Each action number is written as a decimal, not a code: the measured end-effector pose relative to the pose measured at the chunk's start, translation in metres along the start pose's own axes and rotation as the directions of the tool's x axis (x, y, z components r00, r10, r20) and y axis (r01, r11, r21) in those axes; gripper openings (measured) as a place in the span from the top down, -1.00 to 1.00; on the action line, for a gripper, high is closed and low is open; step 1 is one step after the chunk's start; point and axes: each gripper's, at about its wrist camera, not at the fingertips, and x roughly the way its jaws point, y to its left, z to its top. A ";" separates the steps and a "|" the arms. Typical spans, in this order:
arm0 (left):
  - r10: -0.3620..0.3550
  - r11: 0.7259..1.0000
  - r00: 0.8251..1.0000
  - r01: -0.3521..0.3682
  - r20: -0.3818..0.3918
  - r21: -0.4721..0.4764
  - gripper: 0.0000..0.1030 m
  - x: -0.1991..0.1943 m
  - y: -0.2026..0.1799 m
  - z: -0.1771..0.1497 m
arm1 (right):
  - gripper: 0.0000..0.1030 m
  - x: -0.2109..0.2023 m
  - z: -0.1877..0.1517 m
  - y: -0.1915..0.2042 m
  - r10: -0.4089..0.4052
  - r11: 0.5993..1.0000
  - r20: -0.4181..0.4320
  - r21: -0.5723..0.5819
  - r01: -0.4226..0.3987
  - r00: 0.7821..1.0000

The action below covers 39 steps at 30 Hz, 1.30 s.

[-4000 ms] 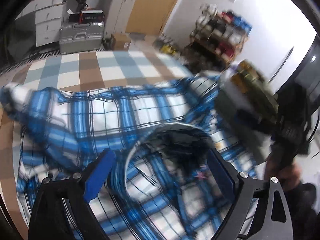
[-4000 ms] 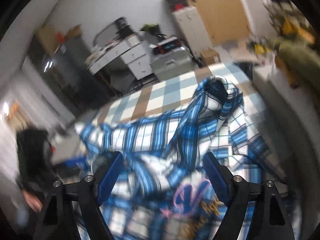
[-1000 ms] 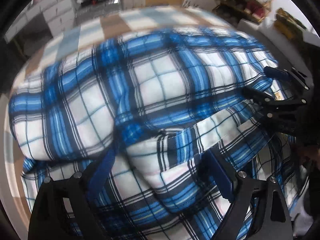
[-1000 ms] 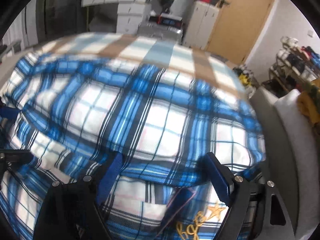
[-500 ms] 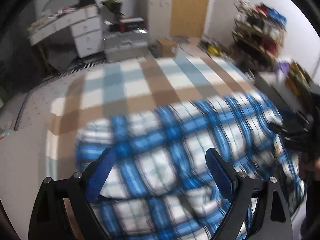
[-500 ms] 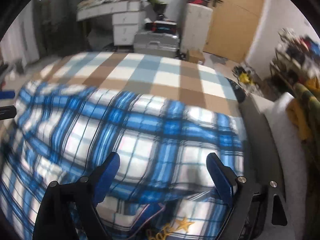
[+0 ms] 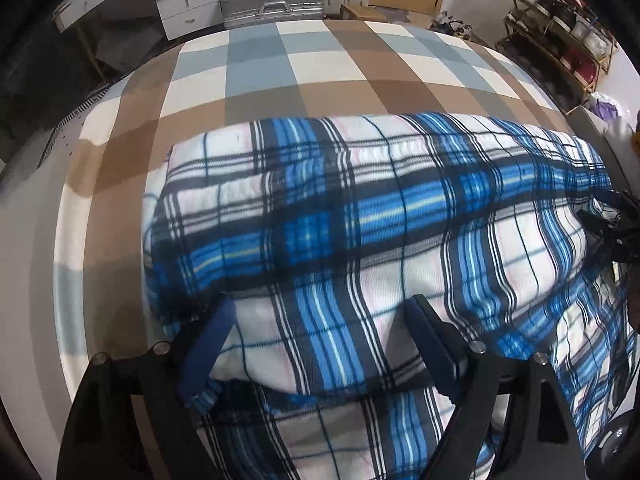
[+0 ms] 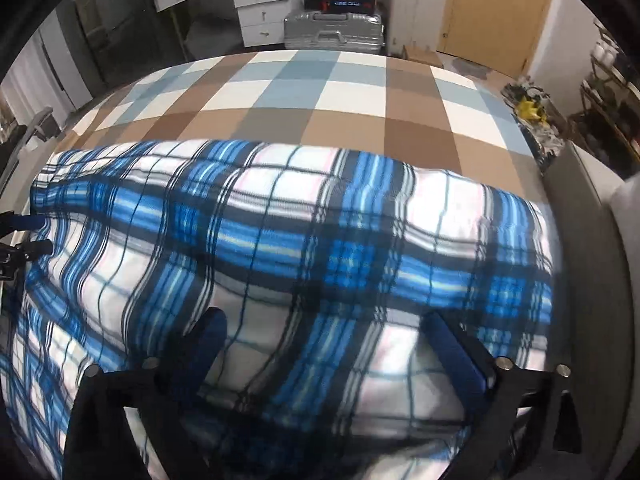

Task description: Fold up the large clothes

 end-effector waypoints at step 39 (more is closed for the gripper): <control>0.176 0.983 0.856 -0.174 0.487 -0.051 -0.73 -0.191 -0.054 -0.188 | -0.86 -0.242 -0.146 0.058 0.181 0.975 0.528 0.013 -0.221 0.829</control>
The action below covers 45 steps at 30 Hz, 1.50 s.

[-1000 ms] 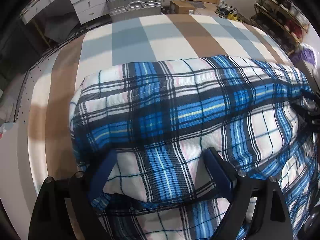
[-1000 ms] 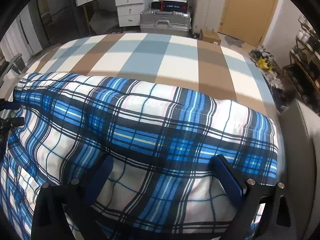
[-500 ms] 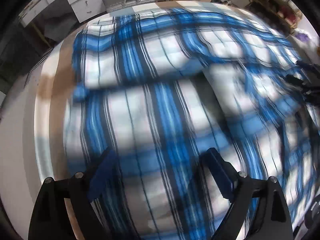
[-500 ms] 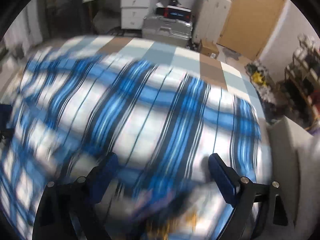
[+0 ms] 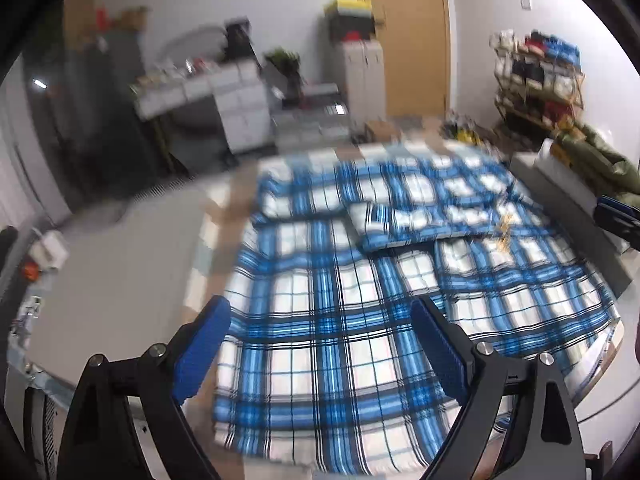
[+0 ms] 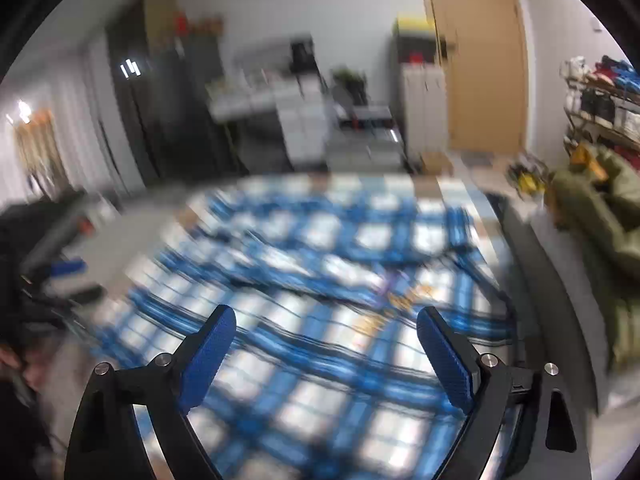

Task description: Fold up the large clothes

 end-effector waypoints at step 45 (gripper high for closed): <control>-0.123 0.965 0.979 0.079 -0.163 -0.252 -0.97 0.112 0.076 -0.080 | -1.00 -0.034 -0.080 0.052 0.093 0.990 0.062 0.103 -0.099 0.994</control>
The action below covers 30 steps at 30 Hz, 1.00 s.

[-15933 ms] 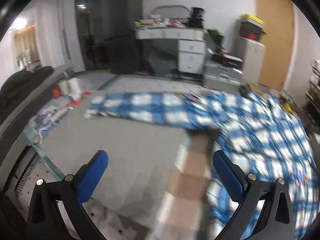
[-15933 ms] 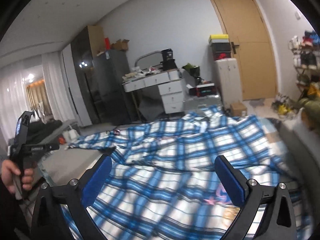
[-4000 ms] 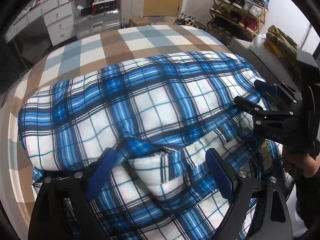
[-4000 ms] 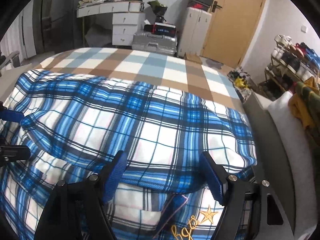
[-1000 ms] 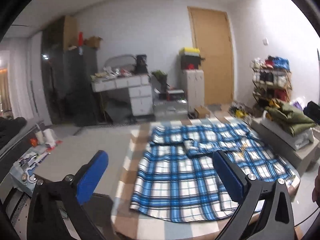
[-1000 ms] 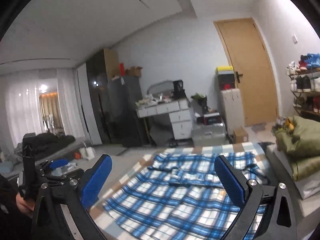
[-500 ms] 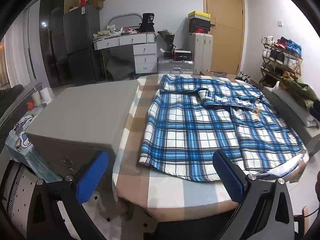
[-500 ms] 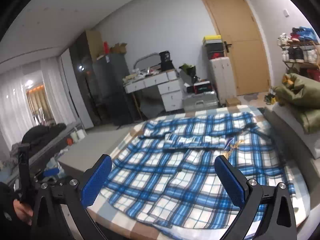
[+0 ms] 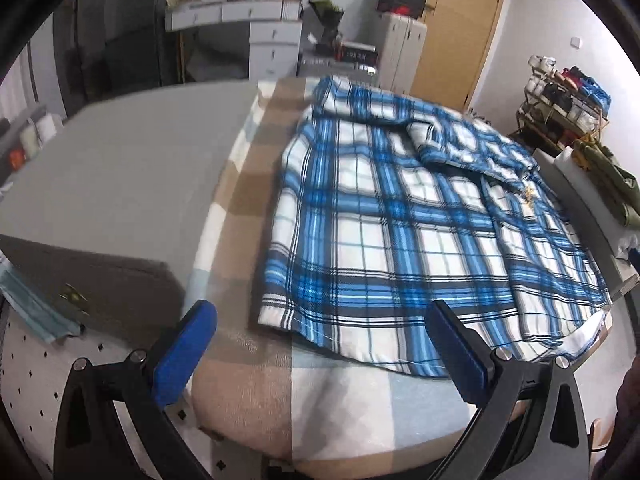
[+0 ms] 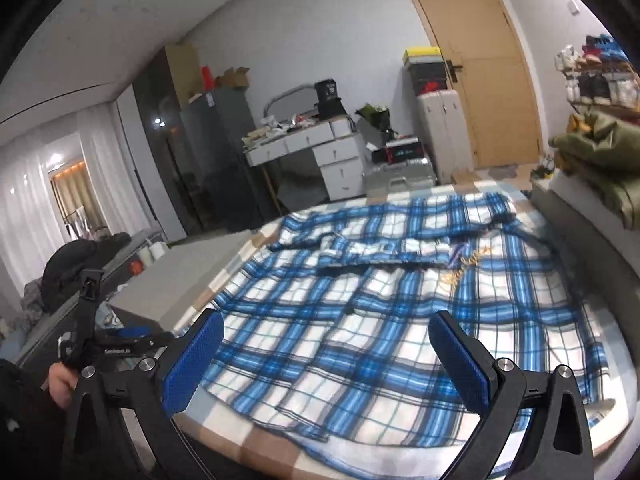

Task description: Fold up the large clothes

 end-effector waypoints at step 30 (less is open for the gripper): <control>-0.078 0.975 0.995 0.089 -0.060 0.204 0.90 -0.007 -0.033 -0.023 | -0.72 -0.054 -0.025 -0.183 -0.390 0.836 -0.313 0.274 0.475 0.866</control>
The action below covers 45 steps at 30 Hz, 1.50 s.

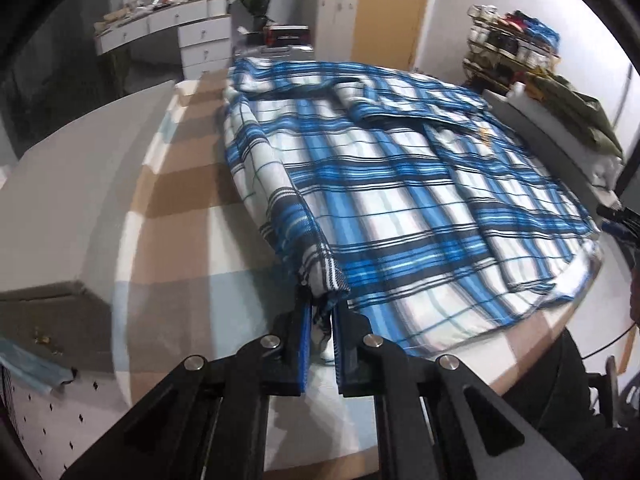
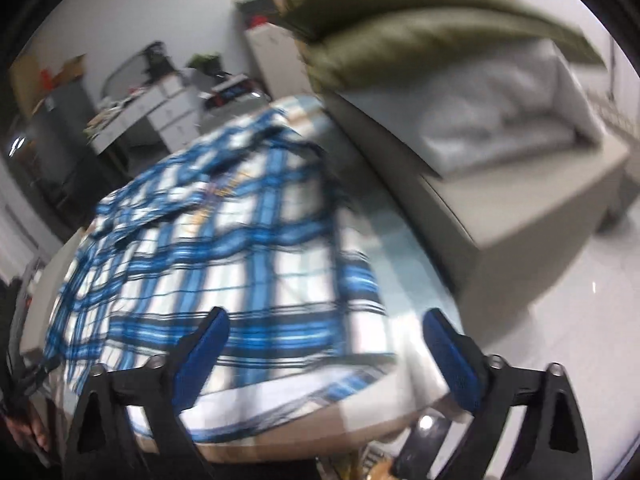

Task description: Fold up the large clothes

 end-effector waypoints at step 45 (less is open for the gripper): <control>0.045 0.981 0.999 -0.041 0.015 -0.190 -0.12 0.010 0.051 0.017 | 0.05 -0.004 0.003 0.007 0.168 0.984 0.053 -0.071 -0.164 0.984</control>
